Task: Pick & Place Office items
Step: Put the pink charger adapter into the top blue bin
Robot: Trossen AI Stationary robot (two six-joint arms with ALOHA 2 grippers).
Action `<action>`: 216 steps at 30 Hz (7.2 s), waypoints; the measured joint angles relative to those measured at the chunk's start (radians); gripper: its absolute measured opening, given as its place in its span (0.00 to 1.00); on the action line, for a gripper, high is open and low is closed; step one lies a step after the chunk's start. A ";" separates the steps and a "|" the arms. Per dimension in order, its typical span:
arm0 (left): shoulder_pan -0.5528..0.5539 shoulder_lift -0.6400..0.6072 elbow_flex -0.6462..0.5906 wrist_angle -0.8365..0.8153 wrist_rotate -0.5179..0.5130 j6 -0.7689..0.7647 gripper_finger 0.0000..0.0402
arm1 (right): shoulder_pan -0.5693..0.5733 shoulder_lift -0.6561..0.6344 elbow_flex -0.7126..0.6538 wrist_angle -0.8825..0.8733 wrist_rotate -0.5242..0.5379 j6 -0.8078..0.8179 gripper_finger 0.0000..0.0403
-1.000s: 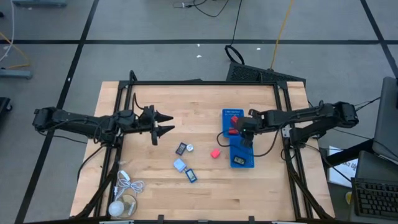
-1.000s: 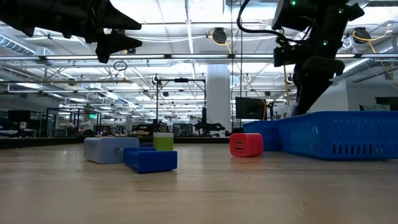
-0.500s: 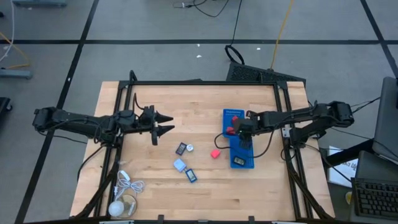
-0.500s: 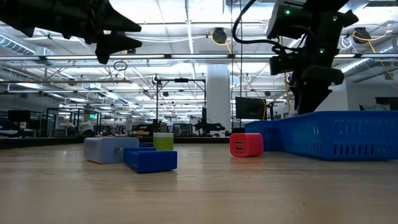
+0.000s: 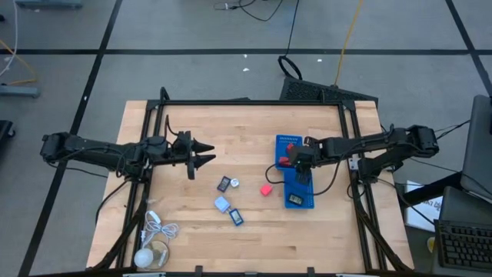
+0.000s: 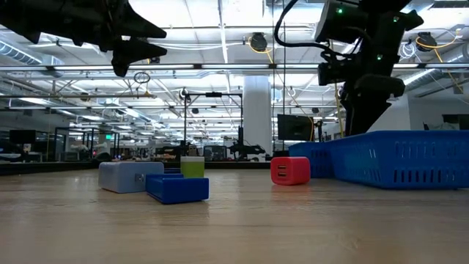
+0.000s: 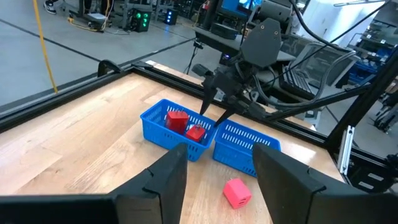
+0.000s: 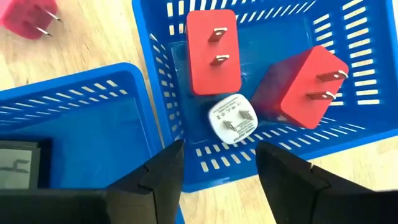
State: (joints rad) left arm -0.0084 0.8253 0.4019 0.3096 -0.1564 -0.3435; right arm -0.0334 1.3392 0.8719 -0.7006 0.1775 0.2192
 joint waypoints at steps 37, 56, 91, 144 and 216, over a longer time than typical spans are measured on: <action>0.001 0.000 0.001 0.007 -0.002 0.007 0.42 | 0.002 -0.187 -0.181 1.105 -0.052 -0.219 0.41; 0.020 0.121 0.002 0.007 -0.002 0.061 0.60 | 0.002 -0.160 -0.340 1.440 -0.051 -0.341 0.41; 0.073 0.202 0.001 0.148 0.103 0.200 0.72 | -0.018 -0.136 -0.341 1.458 -0.162 -0.182 0.40; 0.073 0.237 0.001 0.181 0.104 0.151 0.69 | 0.244 0.460 0.132 0.567 -0.103 -0.321 0.53; 0.073 0.236 0.001 0.185 0.105 0.153 0.71 | 0.314 0.047 -0.105 0.409 -0.039 0.169 0.37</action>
State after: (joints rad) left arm 0.0650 1.0615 0.4026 0.4941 -0.0517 -0.1904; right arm 0.2806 1.3865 0.7670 -0.2920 0.1383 0.3885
